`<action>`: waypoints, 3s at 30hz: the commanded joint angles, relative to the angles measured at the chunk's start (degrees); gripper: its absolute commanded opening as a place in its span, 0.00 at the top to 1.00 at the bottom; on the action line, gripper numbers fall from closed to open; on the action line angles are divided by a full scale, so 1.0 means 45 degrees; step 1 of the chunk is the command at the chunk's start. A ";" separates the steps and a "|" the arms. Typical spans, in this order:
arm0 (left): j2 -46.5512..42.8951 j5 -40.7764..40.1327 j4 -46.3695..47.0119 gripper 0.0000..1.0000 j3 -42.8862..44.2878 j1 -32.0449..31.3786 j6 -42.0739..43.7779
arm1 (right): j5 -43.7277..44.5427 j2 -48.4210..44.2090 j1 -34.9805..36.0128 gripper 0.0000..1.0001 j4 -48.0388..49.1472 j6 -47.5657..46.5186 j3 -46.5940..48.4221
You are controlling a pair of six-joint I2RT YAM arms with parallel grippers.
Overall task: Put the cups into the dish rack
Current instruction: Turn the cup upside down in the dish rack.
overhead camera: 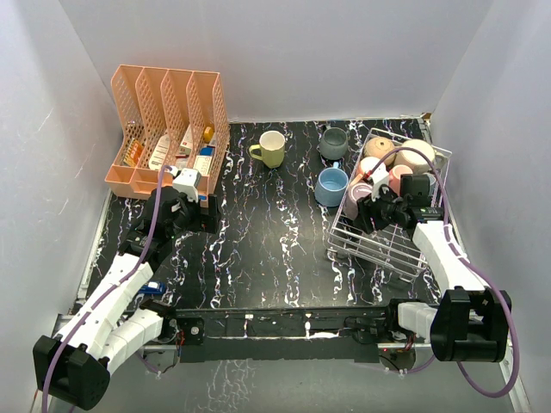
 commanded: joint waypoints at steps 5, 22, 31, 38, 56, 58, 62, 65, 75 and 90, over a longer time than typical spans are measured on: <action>-0.0097 -0.0073 0.0134 0.03 -0.0094 0.0073 0.0117 | -0.1318 0.0042 0.0083 0.46 -0.1108 -0.1238 0.1363; -0.0107 -0.0073 0.0135 0.03 -0.0113 0.0071 0.0150 | -0.2393 0.0116 0.0071 0.46 -0.3594 -0.3146 0.3487; -0.0182 -0.0056 0.0137 0.03 -0.0111 0.0072 0.0146 | -0.0328 -0.0046 0.0064 0.92 -0.3899 -0.3763 0.3662; -0.0186 -0.0034 0.0134 0.03 -0.0110 0.0073 0.0146 | 0.0337 0.0762 0.0075 0.92 -0.3237 -0.3498 0.2803; -0.0091 -0.0002 0.0134 0.03 -0.0124 0.0071 0.0161 | 0.1194 0.1937 0.1998 0.92 -0.0823 -0.1288 0.2313; -0.0097 -0.0009 0.0135 0.03 -0.0125 0.0074 0.0180 | 0.1577 0.2087 0.2100 0.92 -0.0640 -0.1049 0.2418; -0.0142 -0.0014 0.0144 0.03 -0.0135 0.0073 0.0190 | 0.2300 0.2363 0.2123 0.92 -0.0411 -0.0707 0.2738; -0.0142 0.0020 0.0159 0.03 -0.0127 0.0071 0.0190 | 0.2796 0.2522 0.2116 0.92 -0.0265 -0.0592 0.2926; -0.0150 0.0025 0.0154 0.03 -0.0139 0.0070 0.0189 | 0.3445 0.3068 0.2133 0.91 0.0008 -0.0561 0.3586; -0.0163 -0.0008 0.0159 0.03 -0.0131 0.0072 0.0205 | 0.1482 0.1787 0.2124 0.82 -0.1369 -0.1345 0.3706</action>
